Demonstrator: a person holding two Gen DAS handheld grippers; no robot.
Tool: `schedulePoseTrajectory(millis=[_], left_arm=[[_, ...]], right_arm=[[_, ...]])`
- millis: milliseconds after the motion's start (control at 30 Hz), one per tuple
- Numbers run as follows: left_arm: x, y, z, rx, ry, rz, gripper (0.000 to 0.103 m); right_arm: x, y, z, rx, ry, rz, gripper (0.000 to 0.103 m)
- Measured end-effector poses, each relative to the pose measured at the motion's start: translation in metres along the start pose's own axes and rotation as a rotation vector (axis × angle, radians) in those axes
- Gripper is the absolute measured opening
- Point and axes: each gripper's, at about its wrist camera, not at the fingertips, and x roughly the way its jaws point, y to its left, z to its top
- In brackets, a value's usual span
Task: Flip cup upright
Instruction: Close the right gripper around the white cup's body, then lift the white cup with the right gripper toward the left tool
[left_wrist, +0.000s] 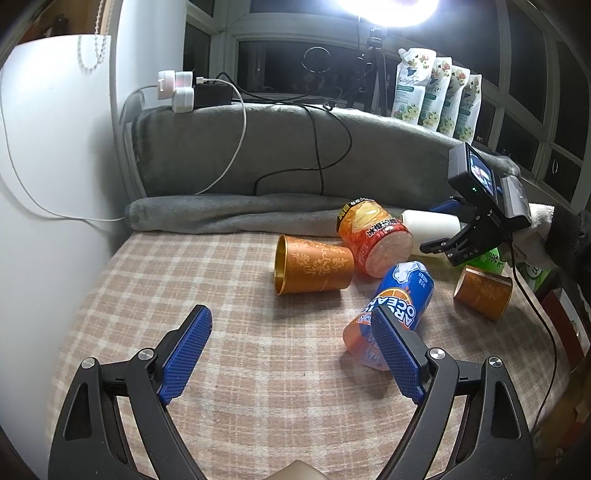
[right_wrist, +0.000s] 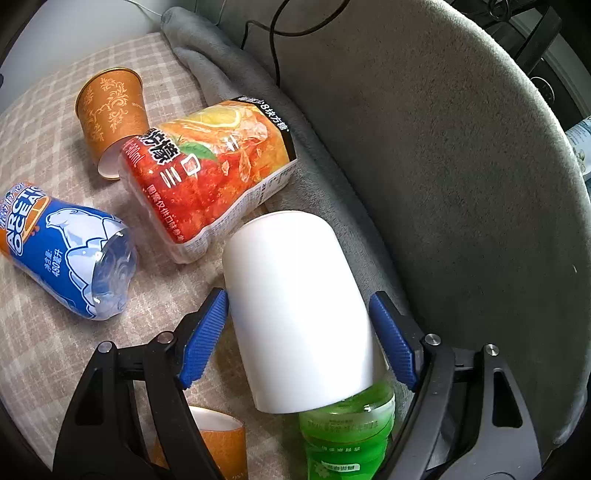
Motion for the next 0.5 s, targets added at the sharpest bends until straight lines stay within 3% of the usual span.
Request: schedulePoseTrajectory(millis=[500], left_arm=[[-0.007,-0.003,0.000,0.001,-0.020,-0.004,0.088]], right_arm=[[-0.017,0.010,-0.004,0.003,-0.040,-0.034,0.079]])
